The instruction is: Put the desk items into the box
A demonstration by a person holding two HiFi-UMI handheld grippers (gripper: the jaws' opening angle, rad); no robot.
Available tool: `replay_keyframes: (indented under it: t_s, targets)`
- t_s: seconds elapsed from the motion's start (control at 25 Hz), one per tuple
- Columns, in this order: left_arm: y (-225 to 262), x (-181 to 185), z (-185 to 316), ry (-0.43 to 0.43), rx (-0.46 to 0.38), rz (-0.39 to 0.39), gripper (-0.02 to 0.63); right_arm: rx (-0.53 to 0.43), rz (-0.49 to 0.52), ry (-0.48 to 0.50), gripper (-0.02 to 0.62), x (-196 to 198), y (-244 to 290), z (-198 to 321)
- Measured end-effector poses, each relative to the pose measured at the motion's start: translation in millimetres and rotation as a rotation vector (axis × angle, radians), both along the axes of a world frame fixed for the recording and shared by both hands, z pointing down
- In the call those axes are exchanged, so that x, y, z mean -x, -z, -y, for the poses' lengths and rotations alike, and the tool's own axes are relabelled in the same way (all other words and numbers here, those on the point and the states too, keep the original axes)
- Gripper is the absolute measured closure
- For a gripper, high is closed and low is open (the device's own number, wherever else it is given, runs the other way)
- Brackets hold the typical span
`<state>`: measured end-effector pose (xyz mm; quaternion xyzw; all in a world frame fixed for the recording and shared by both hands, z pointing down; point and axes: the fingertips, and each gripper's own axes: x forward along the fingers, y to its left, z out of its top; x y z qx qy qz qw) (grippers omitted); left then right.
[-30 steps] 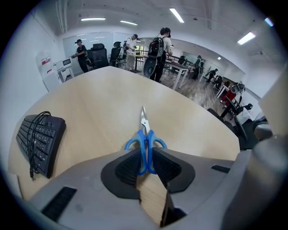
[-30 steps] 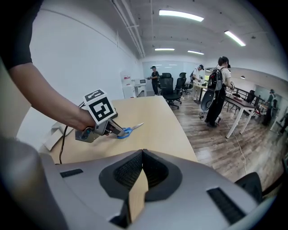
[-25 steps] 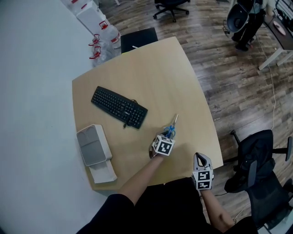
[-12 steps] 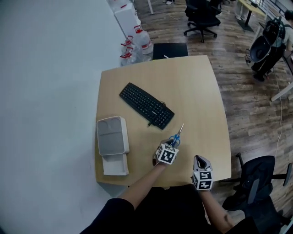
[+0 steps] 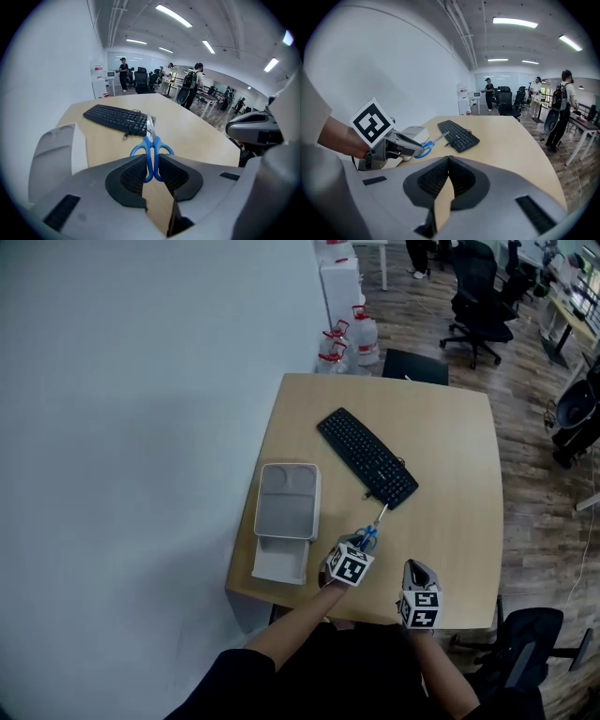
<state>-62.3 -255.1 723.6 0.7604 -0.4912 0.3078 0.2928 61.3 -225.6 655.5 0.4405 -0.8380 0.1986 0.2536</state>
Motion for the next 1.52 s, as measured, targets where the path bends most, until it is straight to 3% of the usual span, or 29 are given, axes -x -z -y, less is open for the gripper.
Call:
replay_keyframes:
  t_s: [0.36, 0.76, 1.2, 1.52]
  targets:
    - [12.4, 95.7, -70.5, 0.125, -0.022, -0.036, 0.525, -0.037, -0.039, 0.121, 0.537, 98.9, 16.6, -38.9]
    - [16.9, 160.9, -132.3, 0.164, -0.049, -0.038, 0.525, -0.049, -0.063, 0.202, 0.536, 171.7, 18.5, -96.7]
    - [9.8, 214.2, -186.7, 0.189, -0.049, 0.037, 0.525, -0.054, -0.084, 0.291, 0.537, 210.1, 26.3, -150.9]
    - [-29.2, 229.8, -204.7, 0.145, 0.011, 0.094, 0.525, -0.031, -0.102, 0.291, 0.536, 205.7, -0.6, -139.2]
